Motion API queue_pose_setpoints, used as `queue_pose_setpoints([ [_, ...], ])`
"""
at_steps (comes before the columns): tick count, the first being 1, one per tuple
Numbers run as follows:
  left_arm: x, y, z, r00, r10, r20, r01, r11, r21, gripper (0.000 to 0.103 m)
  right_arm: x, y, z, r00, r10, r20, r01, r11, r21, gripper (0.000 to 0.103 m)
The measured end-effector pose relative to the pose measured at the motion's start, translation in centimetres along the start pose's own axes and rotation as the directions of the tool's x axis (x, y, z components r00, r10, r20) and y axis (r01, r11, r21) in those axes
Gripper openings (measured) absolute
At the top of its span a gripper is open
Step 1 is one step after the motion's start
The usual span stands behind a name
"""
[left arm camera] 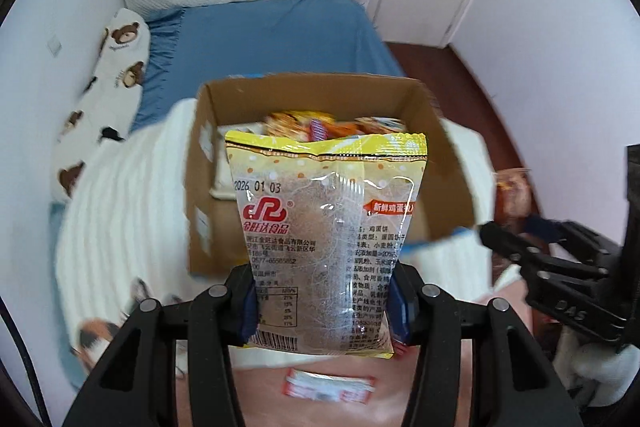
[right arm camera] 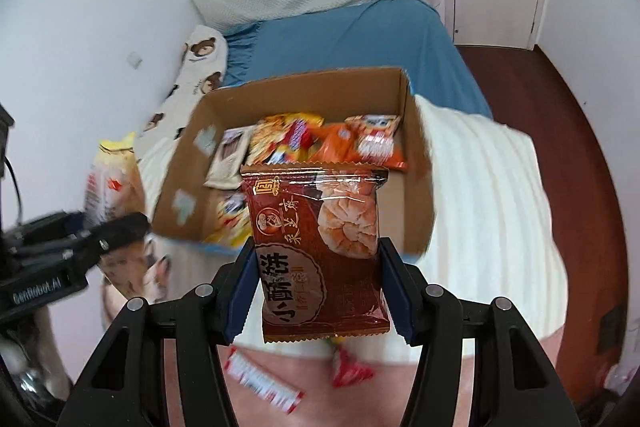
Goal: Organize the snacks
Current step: 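Lift both packets and carry them over the cardboard box, then open both tools to release the packets into the box, then grasp the red-white sausage stick pack with the left tool while the right tool grasps the red triangle candy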
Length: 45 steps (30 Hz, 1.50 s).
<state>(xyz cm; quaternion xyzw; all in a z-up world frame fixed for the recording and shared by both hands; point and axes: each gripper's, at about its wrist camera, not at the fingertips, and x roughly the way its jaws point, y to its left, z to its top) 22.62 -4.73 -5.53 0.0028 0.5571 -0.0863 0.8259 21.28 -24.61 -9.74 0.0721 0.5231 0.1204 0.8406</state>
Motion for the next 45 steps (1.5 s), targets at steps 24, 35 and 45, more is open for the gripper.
queue_pose_setpoints([
  [24,11.6,6.0,4.3,0.965,0.149,-0.215,-0.167,0.983,-0.071,0.088,12.3,-3.6,3.6,0.962,-0.078,-0.263,0.097,0.993,0.06,0.091],
  [35,5.6,3.7,0.1,0.995,0.094,-0.032,-0.098,0.983,-0.155,0.088,7.5,-2.6,1.9,0.989,-0.076,-0.125,0.083,0.995,0.054,0.091],
  [45,3.3,3.0,-12.2,0.998,-0.033,-0.045,0.011,0.911,-0.413,0.088,1.9,-2.2,-4.8,0.999,-0.047,-0.014,0.047,0.999,0.014,0.091],
])
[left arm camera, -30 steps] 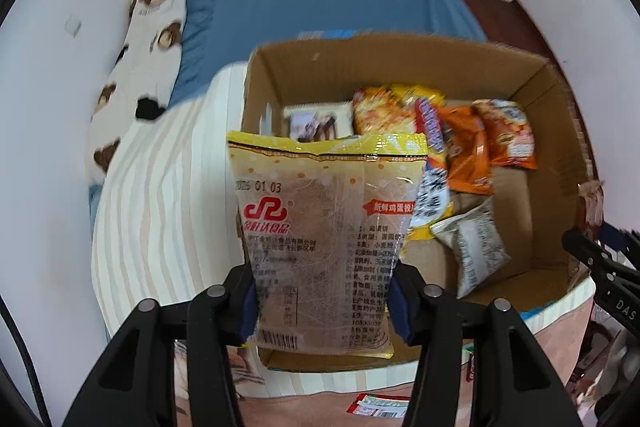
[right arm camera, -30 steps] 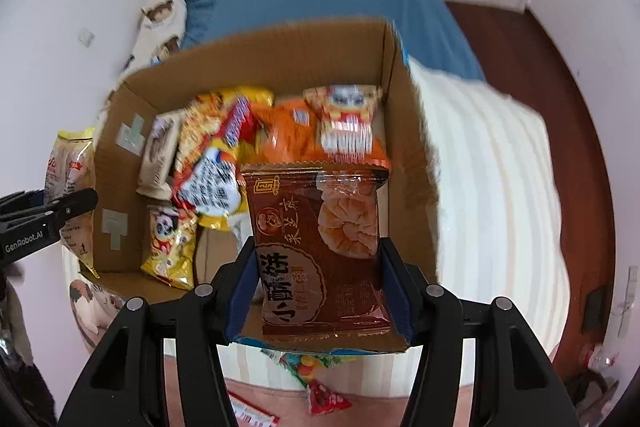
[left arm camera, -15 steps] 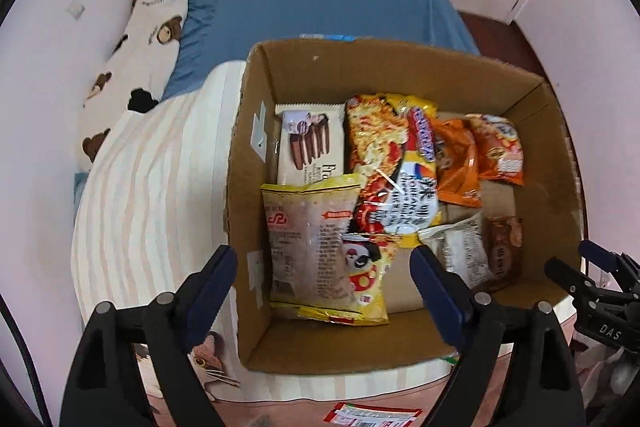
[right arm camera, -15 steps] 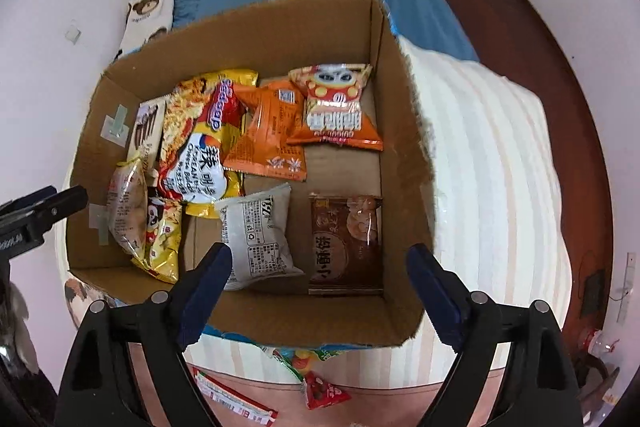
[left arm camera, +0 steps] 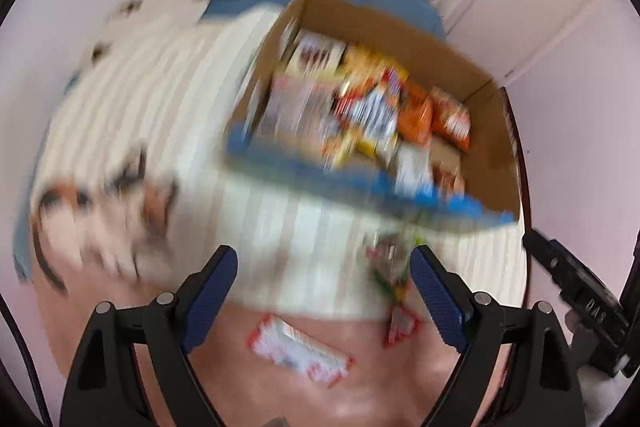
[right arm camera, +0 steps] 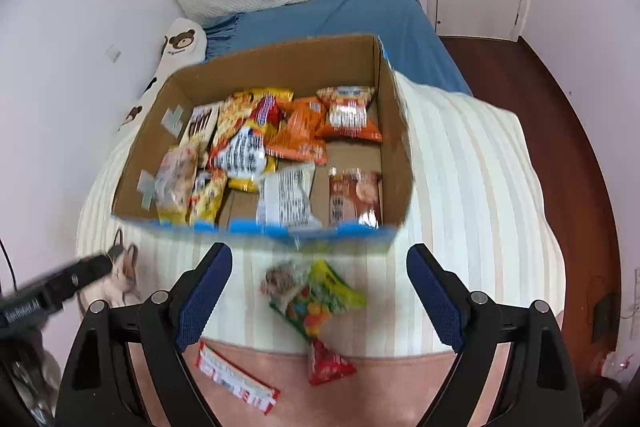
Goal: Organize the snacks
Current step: 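Grasp the red-white sausage stick pack with the left tool while the right tool grasps the red triangle candy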
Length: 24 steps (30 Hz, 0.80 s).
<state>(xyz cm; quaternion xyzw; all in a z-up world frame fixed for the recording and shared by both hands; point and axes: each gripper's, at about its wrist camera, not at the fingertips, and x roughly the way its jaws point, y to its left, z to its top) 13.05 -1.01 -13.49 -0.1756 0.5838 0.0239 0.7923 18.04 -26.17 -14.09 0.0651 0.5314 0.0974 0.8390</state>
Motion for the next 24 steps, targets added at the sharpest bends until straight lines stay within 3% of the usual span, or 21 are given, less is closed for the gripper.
queue_pose_setpoints([
  [2,1.6,1.8,-2.8,0.998,-0.018,-0.063,0.012,0.995,-0.095,0.088,0.7,-0.4,-1.6,1.0,0.002,-0.029,-0.002,1.0,-0.011,0.091],
  [5,6.3,4.7,-7.1,0.973,-0.088,-0.215,0.033,0.967,-0.251,0.088,3.0,-1.2,-4.5,0.993,0.012,-0.114,-0.014,1.0,-0.011,0.091],
  [7,10.1,6.7,-10.2,0.931,-0.209,-0.3,0.08,0.917,-0.391,0.088,5.3,-1.8,-6.6,0.98,0.026,-0.196,-0.025,1.0,0.004,0.091],
  [13,15.1,8.7,-14.3,0.881,-0.38,-0.282,0.127,0.764,-0.633,0.086,9.5,-2.4,-11.1,0.951,0.028,-0.306,-0.026,1.0,0.011,0.091],
  [16,16.8,8.8,-15.0,0.873,-0.411,-0.261,0.123,0.705,-0.699,0.086,10.4,-2.3,-12.5,0.946,0.033,-0.321,-0.029,0.999,0.019,0.091],
  [18,17.5,8.5,-15.1,0.886,-0.4,-0.234,0.118,0.683,-0.721,0.086,10.9,-2.3,-13.1,0.943,0.035,-0.33,-0.028,0.999,0.026,0.091],
  [20,17.4,7.9,-14.9,0.908,-0.367,-0.203,0.121,0.693,-0.711,0.086,11.3,-2.3,-13.5,0.942,0.045,-0.332,-0.032,0.999,0.043,0.091],
  [22,17.1,6.5,-14.2,0.927,-0.312,-0.209,0.111,0.76,-0.641,0.076,11.7,-2.4,-13.8,0.942,0.051,-0.332,-0.033,0.998,0.059,0.091],
  [23,17.2,5.7,-13.5,0.934,-0.284,-0.217,0.11,0.805,-0.582,0.066,12.0,-2.2,-13.6,0.941,0.055,-0.334,-0.036,0.997,0.063,0.09],
  [24,17.0,4.3,-12.9,0.943,-0.223,-0.246,0.082,0.874,-0.479,0.059,12.3,-2.2,-13.8,0.94,0.066,-0.334,-0.044,0.996,0.073,0.089],
])
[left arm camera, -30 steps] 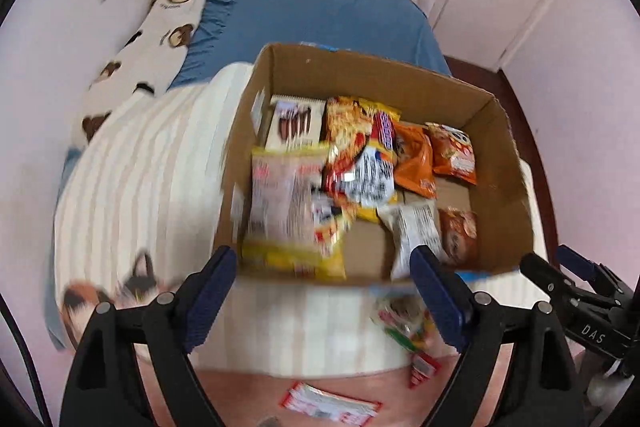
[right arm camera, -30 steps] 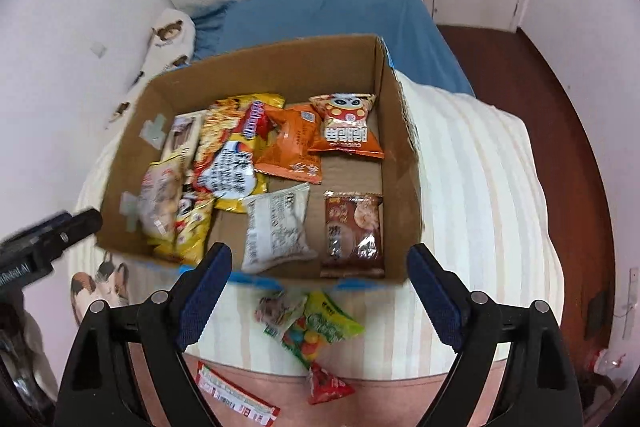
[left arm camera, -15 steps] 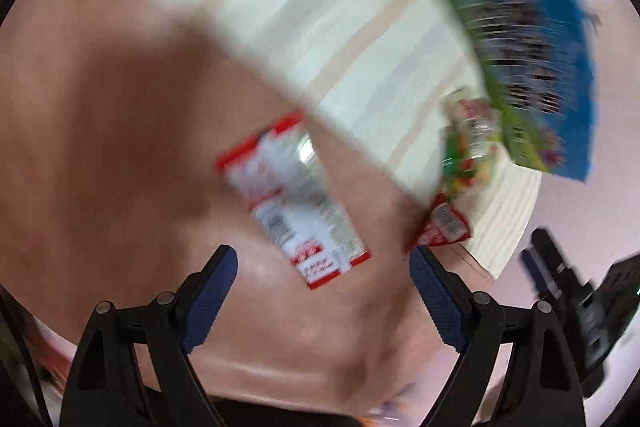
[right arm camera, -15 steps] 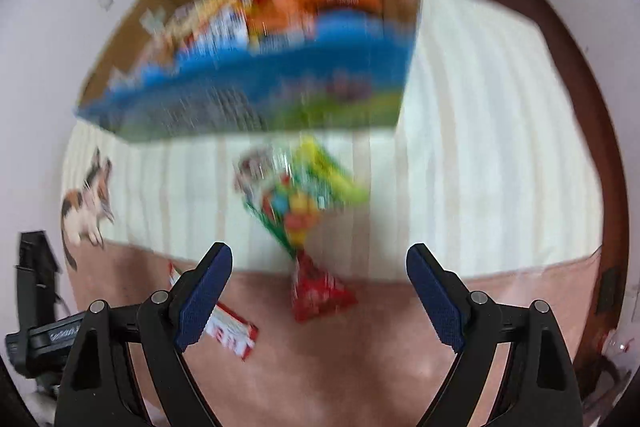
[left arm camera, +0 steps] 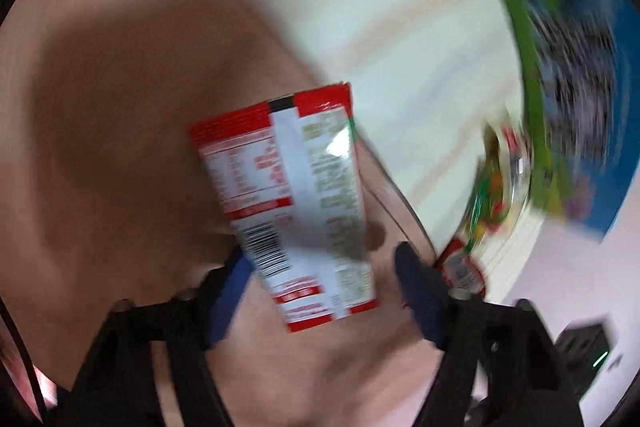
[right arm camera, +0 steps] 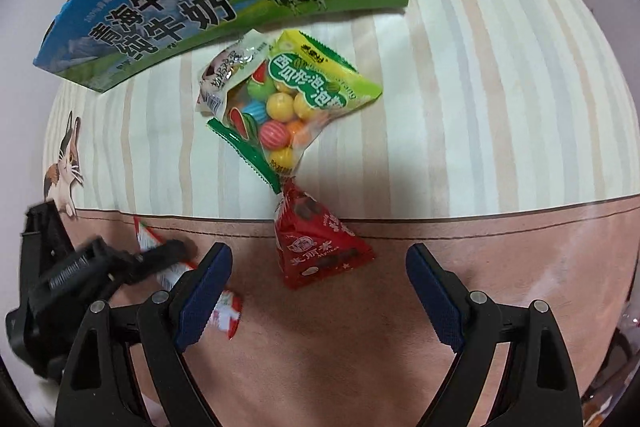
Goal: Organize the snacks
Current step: 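Grasp the red-white sausage stick pack with the left tool while the right tool grasps the red triangle candy, then lift both packs and carry them over the cardboard box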
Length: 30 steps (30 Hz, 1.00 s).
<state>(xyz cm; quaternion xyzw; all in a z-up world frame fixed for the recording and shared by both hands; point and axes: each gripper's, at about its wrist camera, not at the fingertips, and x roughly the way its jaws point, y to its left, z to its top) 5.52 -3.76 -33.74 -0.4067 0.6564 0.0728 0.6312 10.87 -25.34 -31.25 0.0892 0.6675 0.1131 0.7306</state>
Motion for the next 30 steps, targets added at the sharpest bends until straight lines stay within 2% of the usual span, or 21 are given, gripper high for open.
queue_pose_setpoints([
  [2,0.1,-2.0,-0.5,0.996,0.091,0.007,-0.09,0.982,0.163,0.058,0.4,0.0,0.1,1.0,0.005,-0.001,-0.005,1.0,0.005,0.082],
  [4,0.1,-3.3,-1.0,0.981,0.189,0.033,-0.19,0.935,0.301,0.058,1.0,0.1,0.1,1.0,0.011,-0.006,-0.01,1.0,0.007,0.073],
  [5,0.2,-3.8,-1.2,0.971,0.235,0.044,-0.235,0.9,0.367,0.058,1.2,-0.2,0.0,1.0,0.007,-0.004,-0.007,1.0,0.007,0.062],
  [7,0.3,-4.4,-1.6,0.95,0.306,0.068,-0.301,0.833,0.464,0.058,1.8,-0.2,-0.1,1.0,-0.019,0.001,0.019,1.0,0.012,0.053],
  [9,0.7,-4.7,-2.1,0.911,0.401,0.094,-0.375,0.714,0.591,0.058,2.0,-0.3,-0.2,1.0,-0.01,0.016,0.009,0.999,0.03,0.049],
  [11,0.7,-4.4,-2.2,0.898,0.429,0.097,-0.389,0.67,0.632,0.058,1.8,0.0,-0.6,0.999,-0.019,0.027,0.019,1.0,0.025,0.047],
  [12,0.7,-4.0,-2.1,0.894,0.438,0.089,-0.387,0.659,0.645,0.058,1.7,0.2,-1.1,0.999,-0.027,0.021,0.026,1.0,0.015,0.046],
  [14,0.8,-3.4,-1.8,0.896,0.439,0.066,-0.375,0.669,0.641,0.06,1.5,0.7,-2.2,1.0,-0.03,0.005,0.03,1.0,-0.008,0.046],
  [17,1.1,-2.8,-1.4,0.907,0.419,0.028,-0.347,0.711,0.612,0.062,1.6,1.6,-4.9,0.998,-0.057,-0.042,0.054,0.997,-0.064,0.046],
  [19,1.4,-2.8,-1.5,0.907,0.419,0.034,-0.351,0.711,0.609,0.062,1.7,1.9,-6.8,0.994,-0.08,-0.076,0.072,0.993,-0.097,0.046],
  [21,1.4,-1.6,-2.0,0.911,0.412,0.031,-0.344,0.714,0.609,0.07,2.2,2.2,-8.6,0.988,-0.107,-0.111,0.093,0.987,-0.128,0.046],
  [24,1.6,-0.6,-1.6,0.917,0.398,0.022,-0.334,0.738,0.586,0.076,3.0,2.4,-10.0,0.984,-0.112,-0.141,0.095,0.988,-0.124,0.049],
  [26,2.1,-0.7,-1.5,0.924,0.381,0.022,-0.327,0.758,0.564,0.076,3.4,2.3,-10.3,0.984,-0.109,-0.143,0.096,0.991,-0.097,0.049],
  [28,1.7,-0.2,-1.2,0.941,0.338,0.021,-0.296,0.793,0.533,0.076,3.6,1.9,-10.5,0.987,-0.094,-0.133,0.087,0.995,-0.053,0.049],
  [29,1.1,0.7,-1.0,0.942,0.333,0.029,-0.295,0.787,0.541,0.07,3.6,1.4,-10.5,0.988,-0.08,-0.135,0.077,0.997,-0.027,0.05],
  [30,0.9,0.8,-1.1,0.937,0.346,0.045,-0.31,0.766,0.563,0.058,3.4,0.5,-10.6,0.988,-0.071,-0.136,0.071,0.997,-0.007,0.05],
])
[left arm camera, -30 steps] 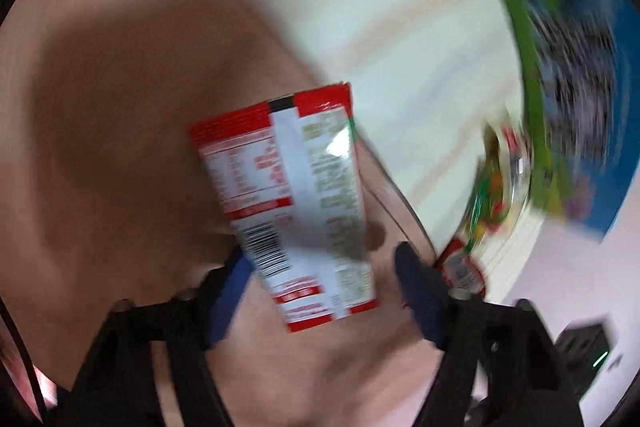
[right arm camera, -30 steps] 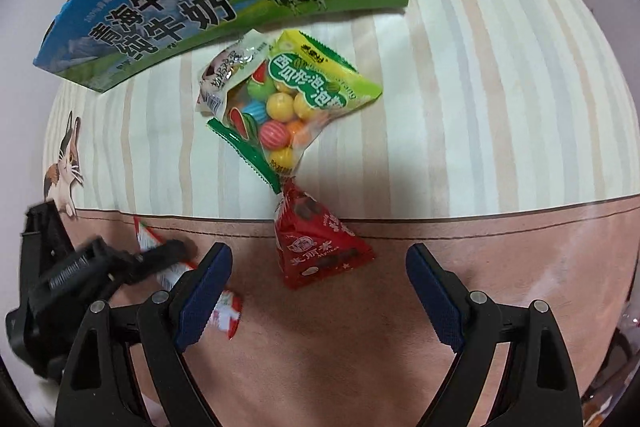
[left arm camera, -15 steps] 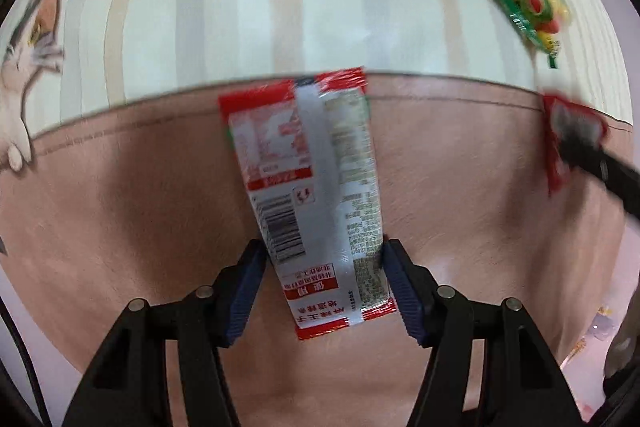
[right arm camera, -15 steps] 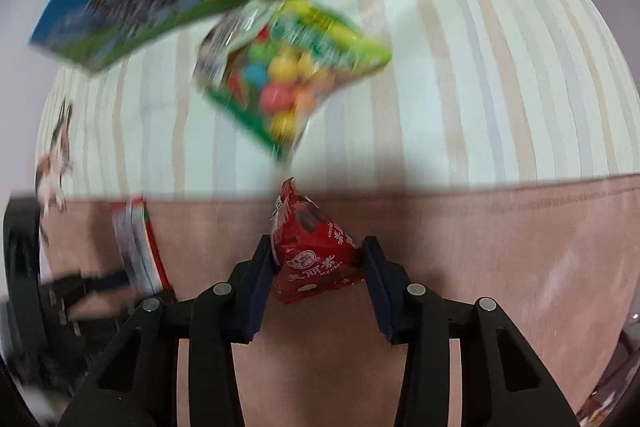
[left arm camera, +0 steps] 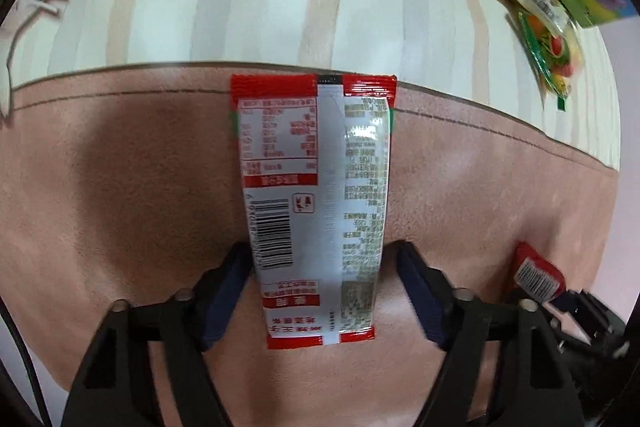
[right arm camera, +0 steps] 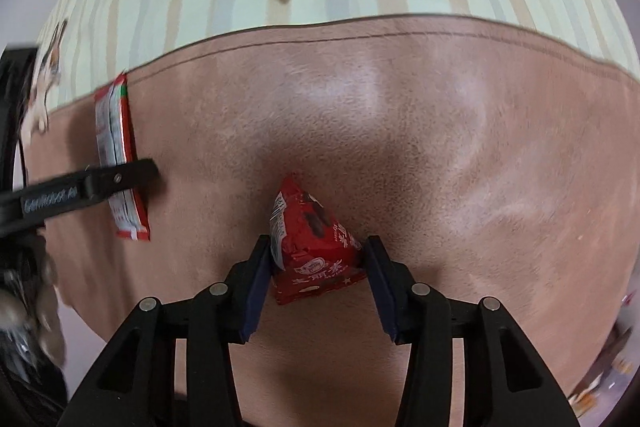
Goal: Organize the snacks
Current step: 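Lift both packs and carry them over the cardboard box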
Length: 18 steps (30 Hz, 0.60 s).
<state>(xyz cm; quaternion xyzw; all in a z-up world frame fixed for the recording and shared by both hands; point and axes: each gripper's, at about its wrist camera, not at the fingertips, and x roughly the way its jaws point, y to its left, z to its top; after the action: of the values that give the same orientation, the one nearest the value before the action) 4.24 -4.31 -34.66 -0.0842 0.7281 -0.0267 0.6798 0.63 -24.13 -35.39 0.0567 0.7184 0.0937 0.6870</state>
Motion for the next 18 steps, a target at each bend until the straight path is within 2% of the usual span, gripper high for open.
queue_pose_setpoints([
  [2,-0.4,0.1,-0.9,1.0,0.029,0.007,-0.029,0.998,0.051,0.053,0.1,-0.2,0.2,1.0,0.01,0.003,-0.01,1.0,0.023,0.05],
  [7,0.1,-0.5,-2.4,0.998,0.056,-0.018,-0.053,0.99,0.13,0.053,0.1,-1.5,0.3,1.0,0.024,-0.002,-0.024,0.998,0.055,0.053],
  [13,0.8,0.7,-1.9,0.999,0.021,-0.05,-0.018,0.998,0.066,0.055,0.1,-2.5,2.2,0.999,0.043,-0.025,-0.041,0.996,0.086,0.059],
  [16,1.0,1.4,-1.2,0.998,-0.006,-0.066,0.009,0.999,0.048,0.063,0.3,-2.3,2.3,0.998,0.048,-0.036,-0.044,0.995,0.087,0.059],
  [18,1.3,1.2,-1.1,0.998,0.008,-0.065,-0.004,0.998,0.057,0.063,0.4,-2.0,2.8,0.998,0.045,-0.04,-0.042,0.996,0.081,0.059],
])
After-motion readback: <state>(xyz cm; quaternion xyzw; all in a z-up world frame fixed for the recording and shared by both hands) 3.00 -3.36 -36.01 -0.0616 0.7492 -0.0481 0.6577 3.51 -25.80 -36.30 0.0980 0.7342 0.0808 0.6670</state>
